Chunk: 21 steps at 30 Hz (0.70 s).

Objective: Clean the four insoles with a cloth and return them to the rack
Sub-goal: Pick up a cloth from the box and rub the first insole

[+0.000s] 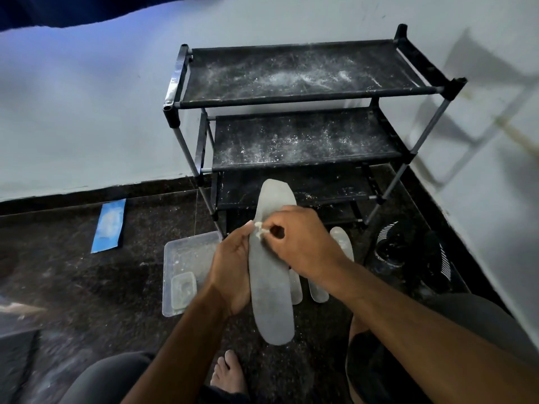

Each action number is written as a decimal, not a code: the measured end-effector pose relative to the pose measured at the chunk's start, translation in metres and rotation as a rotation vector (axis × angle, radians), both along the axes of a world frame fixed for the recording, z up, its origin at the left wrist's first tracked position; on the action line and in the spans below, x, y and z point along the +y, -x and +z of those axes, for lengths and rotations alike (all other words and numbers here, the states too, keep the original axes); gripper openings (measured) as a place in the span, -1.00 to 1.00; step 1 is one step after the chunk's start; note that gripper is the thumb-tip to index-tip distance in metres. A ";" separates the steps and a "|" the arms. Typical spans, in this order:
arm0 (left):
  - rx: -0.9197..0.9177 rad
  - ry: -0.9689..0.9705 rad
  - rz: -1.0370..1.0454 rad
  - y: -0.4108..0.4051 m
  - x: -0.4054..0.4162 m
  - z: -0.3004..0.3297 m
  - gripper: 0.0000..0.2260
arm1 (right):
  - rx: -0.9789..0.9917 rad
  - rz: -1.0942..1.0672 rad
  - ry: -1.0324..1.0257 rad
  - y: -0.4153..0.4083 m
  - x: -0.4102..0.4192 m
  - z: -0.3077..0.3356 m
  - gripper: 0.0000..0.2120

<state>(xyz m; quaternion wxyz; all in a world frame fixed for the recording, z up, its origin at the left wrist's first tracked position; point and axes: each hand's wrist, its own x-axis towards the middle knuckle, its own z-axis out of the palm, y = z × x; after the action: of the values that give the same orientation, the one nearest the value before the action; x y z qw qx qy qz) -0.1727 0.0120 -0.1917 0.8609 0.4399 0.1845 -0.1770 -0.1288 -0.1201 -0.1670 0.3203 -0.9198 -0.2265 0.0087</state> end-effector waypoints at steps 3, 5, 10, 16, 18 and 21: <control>0.009 0.013 -0.004 0.001 0.001 0.003 -0.57 | 0.092 0.053 -0.095 0.000 0.000 0.007 -0.92; 0.013 0.006 -0.014 0.002 0.000 0.004 -0.57 | 0.056 -0.058 -0.133 -0.009 -0.003 0.007 -0.93; 0.047 -0.007 -0.061 0.002 -0.005 0.002 -0.47 | -0.043 -0.148 -0.110 -0.013 -0.005 0.005 -0.93; 0.063 0.032 -0.006 -0.002 0.002 -0.004 -0.39 | 0.236 0.171 -0.101 0.006 0.001 0.012 -0.95; 0.057 0.026 -0.008 -0.003 0.003 -0.006 -0.39 | 0.237 0.104 -0.163 0.000 -0.005 0.015 -0.93; 0.049 0.043 -0.044 -0.002 0.001 -0.005 -0.38 | 0.080 -0.106 -0.115 -0.015 -0.015 0.015 -0.90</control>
<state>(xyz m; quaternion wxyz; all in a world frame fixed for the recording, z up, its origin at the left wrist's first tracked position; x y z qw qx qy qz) -0.1703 0.0129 -0.1970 0.8614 0.4205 0.1920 -0.2105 -0.1142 -0.1347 -0.1520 0.3815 -0.9094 -0.1649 0.0153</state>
